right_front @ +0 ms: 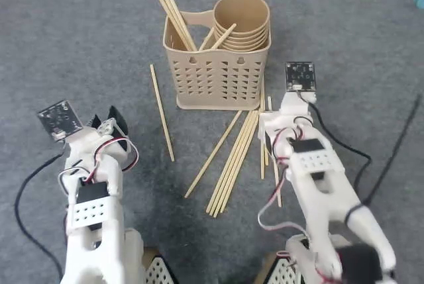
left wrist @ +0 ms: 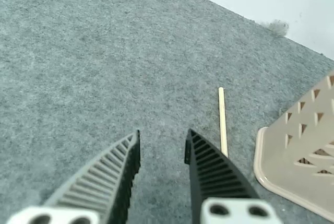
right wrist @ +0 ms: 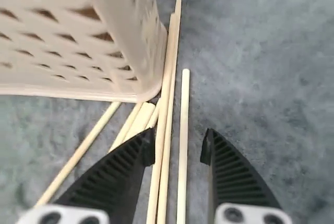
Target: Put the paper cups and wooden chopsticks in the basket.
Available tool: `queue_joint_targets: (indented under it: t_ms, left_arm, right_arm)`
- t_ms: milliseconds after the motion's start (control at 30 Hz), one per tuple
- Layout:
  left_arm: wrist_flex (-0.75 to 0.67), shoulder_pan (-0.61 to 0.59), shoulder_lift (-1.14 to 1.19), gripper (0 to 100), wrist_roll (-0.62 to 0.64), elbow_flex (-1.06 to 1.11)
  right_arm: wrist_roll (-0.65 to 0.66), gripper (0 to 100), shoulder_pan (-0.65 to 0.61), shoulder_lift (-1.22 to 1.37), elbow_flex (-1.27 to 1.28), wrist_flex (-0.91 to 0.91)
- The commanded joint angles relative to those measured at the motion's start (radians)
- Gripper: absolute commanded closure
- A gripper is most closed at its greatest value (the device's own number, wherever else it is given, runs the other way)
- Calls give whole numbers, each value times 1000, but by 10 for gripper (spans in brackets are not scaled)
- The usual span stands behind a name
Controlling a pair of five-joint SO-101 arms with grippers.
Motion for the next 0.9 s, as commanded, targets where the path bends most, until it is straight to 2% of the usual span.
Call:
queue_joint_targets:
  t_ms: [0, 300, 467, 667, 733, 833, 867]
  left_arm:
    - [-23, 8, -28, 866, -11, -4]
    - [-25, 9, -25, 866, -11, -7]
    - [-25, 12, -23, 866, -11, -8]
    - [-26, 14, -23, 866, -11, -10]
    - [-26, 14, -25, 866, -11, -10]
    - [-26, 14, -25, 866, -11, -10]
    - [-26, 14, -25, 866, -11, -10]
  right_arm:
    - [14, 848, 18, 108, -121, -30]
    - [6, 848, 41, 417, -379, -30]
    - [6, 848, 105, 573, -503, -30]
    - [6, 849, 116, 638, -559, -21]
    - [11, 875, 108, 638, -559, -21]
    - [12, 991, 107, 638, -557, -19]
    - [12, 995, 107, 638, -557, -19]
